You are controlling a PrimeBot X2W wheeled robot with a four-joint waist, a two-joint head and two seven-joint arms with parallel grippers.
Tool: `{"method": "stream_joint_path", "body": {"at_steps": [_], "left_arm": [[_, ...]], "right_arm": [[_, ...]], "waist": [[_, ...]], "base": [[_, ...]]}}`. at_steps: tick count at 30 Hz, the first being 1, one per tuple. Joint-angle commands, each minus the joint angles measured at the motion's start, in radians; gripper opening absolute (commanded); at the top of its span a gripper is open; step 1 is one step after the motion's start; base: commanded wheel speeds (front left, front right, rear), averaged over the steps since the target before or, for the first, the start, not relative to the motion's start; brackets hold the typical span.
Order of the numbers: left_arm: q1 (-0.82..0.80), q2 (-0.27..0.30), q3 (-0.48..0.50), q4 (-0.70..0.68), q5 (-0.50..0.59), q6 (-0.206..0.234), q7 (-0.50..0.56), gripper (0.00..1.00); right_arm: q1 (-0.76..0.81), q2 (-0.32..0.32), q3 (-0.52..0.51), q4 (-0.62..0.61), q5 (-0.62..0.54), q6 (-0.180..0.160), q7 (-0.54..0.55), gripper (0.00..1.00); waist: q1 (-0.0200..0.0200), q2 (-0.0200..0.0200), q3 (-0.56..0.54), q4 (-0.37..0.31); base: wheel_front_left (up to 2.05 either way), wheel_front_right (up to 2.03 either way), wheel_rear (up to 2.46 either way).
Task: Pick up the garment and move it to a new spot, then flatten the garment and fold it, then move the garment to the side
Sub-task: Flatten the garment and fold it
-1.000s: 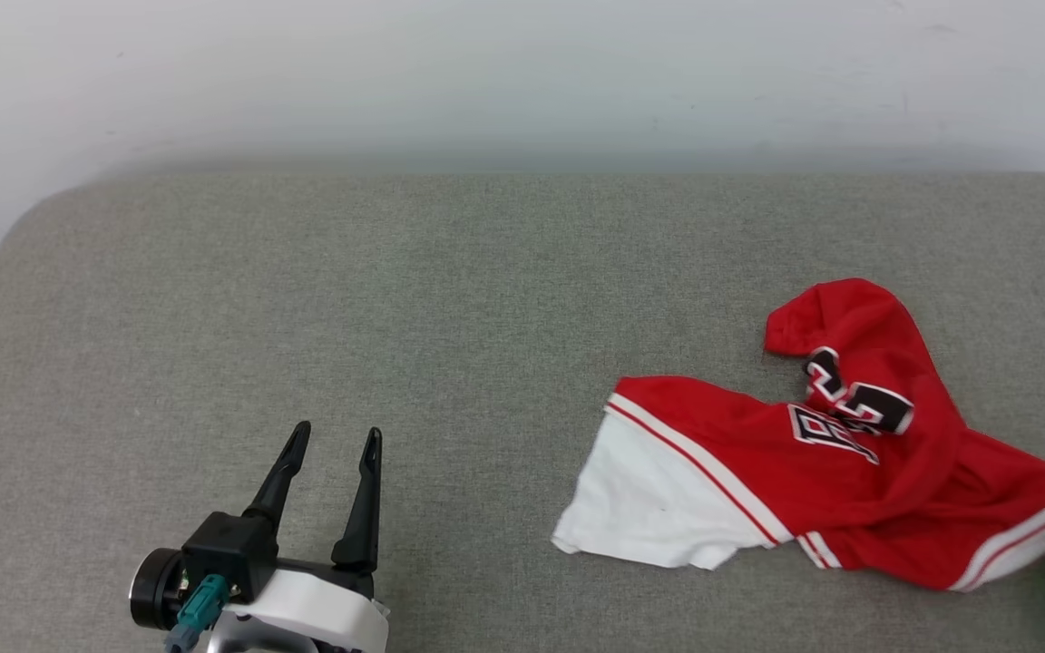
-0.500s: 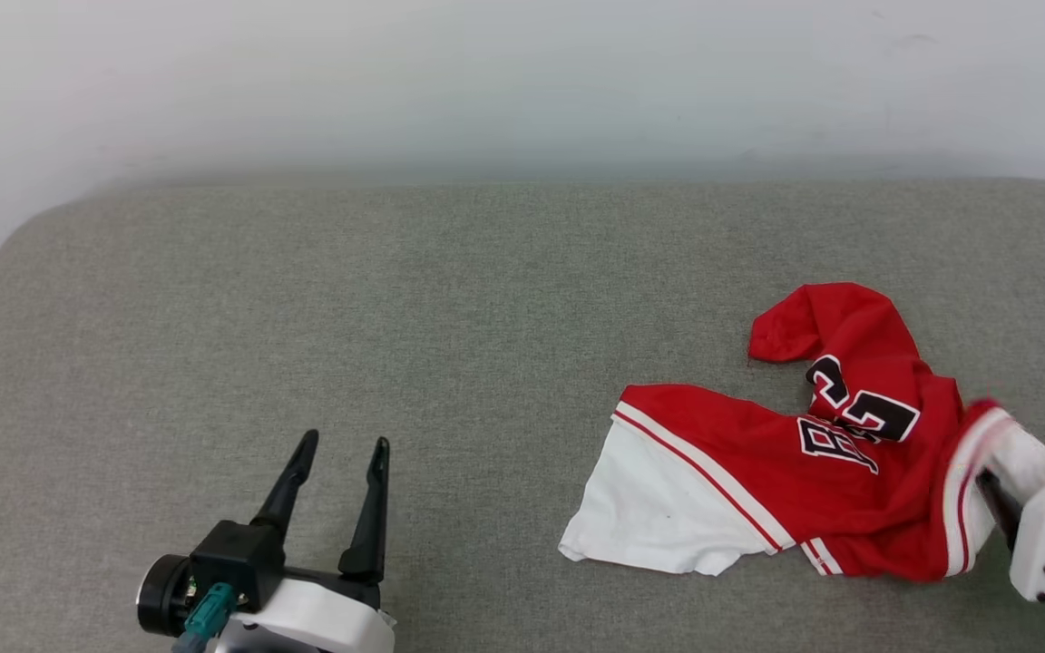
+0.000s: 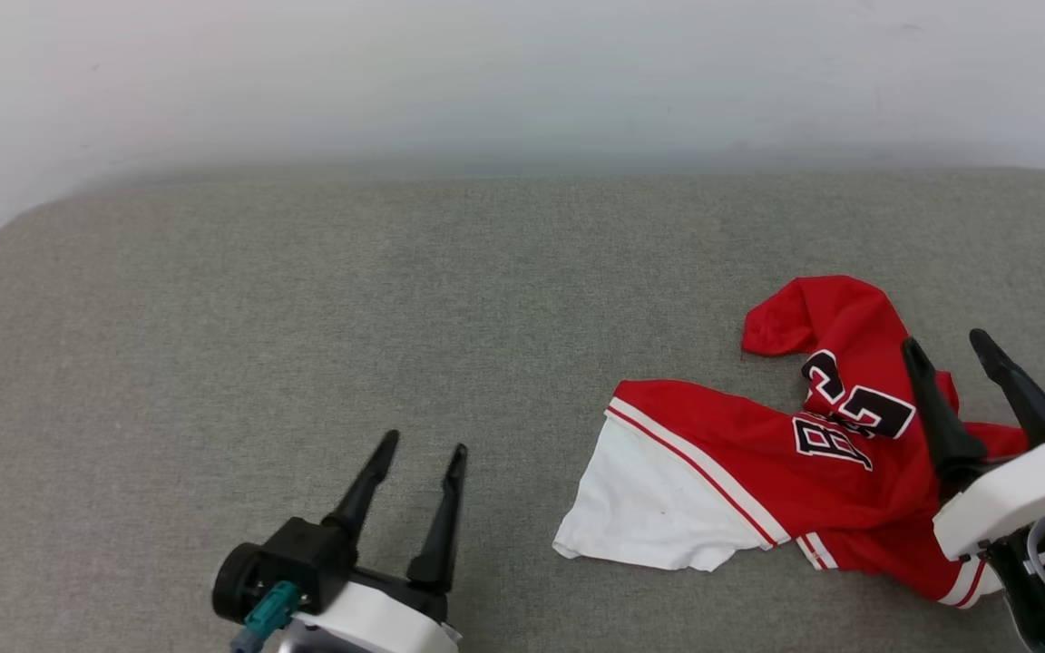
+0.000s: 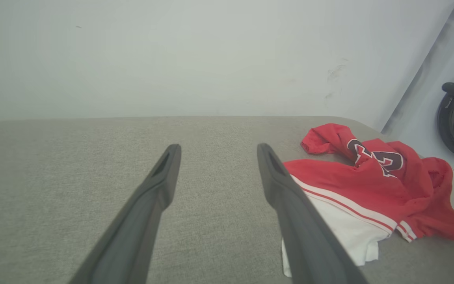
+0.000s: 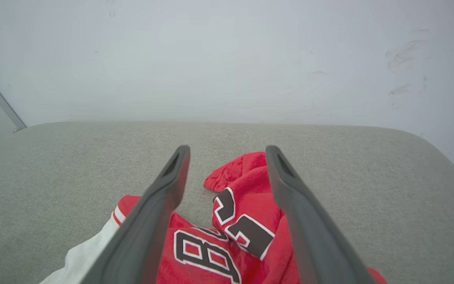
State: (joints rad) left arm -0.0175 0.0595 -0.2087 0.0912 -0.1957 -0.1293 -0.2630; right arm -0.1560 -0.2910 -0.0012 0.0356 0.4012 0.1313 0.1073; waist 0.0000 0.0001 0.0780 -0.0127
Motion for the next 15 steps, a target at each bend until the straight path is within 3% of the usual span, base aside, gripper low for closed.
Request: {"method": "stream_joint_path", "body": {"at_steps": [1,7,13,14,15], "left_arm": [[-0.012,0.001,-0.028,0.018,-0.022,-0.002,-0.003,1.0],[-0.054,0.014,-0.103,0.046,-0.075,-0.002,0.088,1.0],[-0.118,0.019,-0.173,0.033,-0.128,-0.002,0.336,1.0],[-0.141,0.023,-0.187,0.042,-0.127,0.007,0.423,1.0],[-0.141,0.023,-0.187,0.042,-0.127,0.007,0.423,1.0]], "right_arm": [[0.024,0.021,-0.014,-0.007,-0.016,-0.001,-0.044,1.0],[0.041,0.061,-0.042,-0.007,-0.039,-0.001,-0.102,1.0],[0.033,0.086,-0.06,-0.02,-0.054,-0.001,-0.126,1.0],[0.024,0.091,-0.056,-0.023,-0.058,-0.001,-0.132,1.0],[0.024,0.091,-0.056,-0.023,-0.058,-0.001,-0.132,1.0]], "waist": [[0.0,-0.0001,0.008,-0.006],[0.0,-0.0001,0.03,-0.022],[0.0,-0.0001,0.071,-0.046],[0.0,-0.0001,0.087,-0.056],[0.0,-0.0001,0.087,-0.056]], "base": [[0.0,0.0,0.0],[0.0,0.0,0.0],[0.0,0.0,0.0],[0.0,0.0,0.0],[0.0,0.0,0.0]]}}
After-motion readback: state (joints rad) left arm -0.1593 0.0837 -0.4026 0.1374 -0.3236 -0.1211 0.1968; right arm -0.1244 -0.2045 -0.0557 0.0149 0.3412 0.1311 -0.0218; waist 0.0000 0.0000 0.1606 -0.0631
